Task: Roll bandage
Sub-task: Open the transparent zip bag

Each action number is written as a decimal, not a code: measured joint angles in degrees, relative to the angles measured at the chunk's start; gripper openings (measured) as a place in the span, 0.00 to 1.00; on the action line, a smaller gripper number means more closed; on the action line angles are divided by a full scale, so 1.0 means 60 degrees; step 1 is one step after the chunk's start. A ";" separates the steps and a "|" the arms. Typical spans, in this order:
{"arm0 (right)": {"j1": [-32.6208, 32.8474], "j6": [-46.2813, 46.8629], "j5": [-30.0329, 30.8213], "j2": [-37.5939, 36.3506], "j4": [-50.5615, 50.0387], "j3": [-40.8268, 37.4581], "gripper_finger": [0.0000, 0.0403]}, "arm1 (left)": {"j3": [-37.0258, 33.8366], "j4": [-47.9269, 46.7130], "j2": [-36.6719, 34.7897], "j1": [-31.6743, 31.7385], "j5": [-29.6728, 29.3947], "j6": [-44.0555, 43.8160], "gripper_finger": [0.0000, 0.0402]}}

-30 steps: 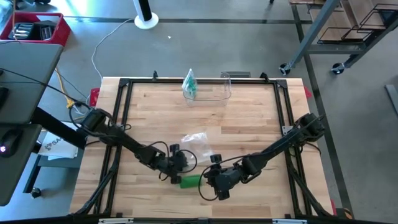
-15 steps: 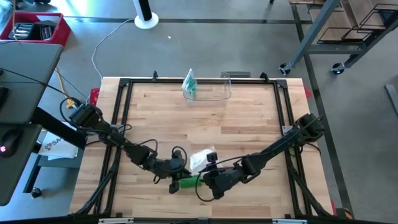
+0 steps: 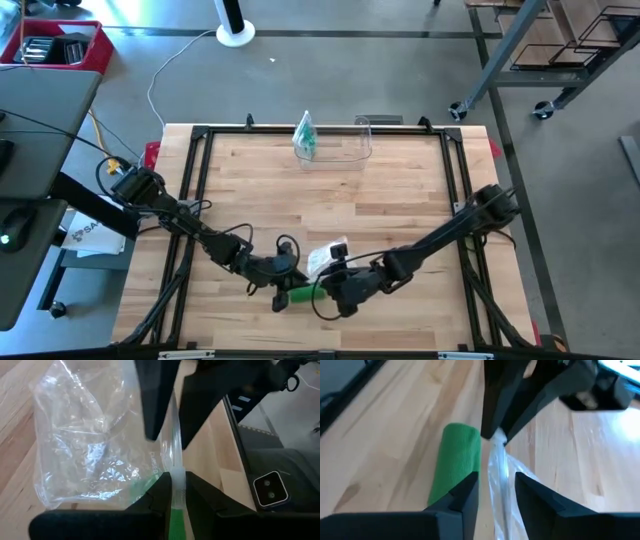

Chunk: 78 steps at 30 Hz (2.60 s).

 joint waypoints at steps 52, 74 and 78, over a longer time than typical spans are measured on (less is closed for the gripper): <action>-0.0327 0.1802 -0.2008 -0.2750 0.7231 -0.5359 0.00 | 0.0684 0.7683 0.2379 -0.0905 -0.4806 0.6226 0.42; -0.0036 0.1732 -0.1523 -0.2750 0.7220 -0.5355 0.00 | 0.0940 0.6990 0.2381 -0.0586 -0.4048 0.6099 0.16; -0.0036 0.1787 -0.1521 -0.2750 0.7218 -0.5355 0.00 | 0.0940 0.6975 0.2404 -0.0507 -0.3872 0.6267 0.14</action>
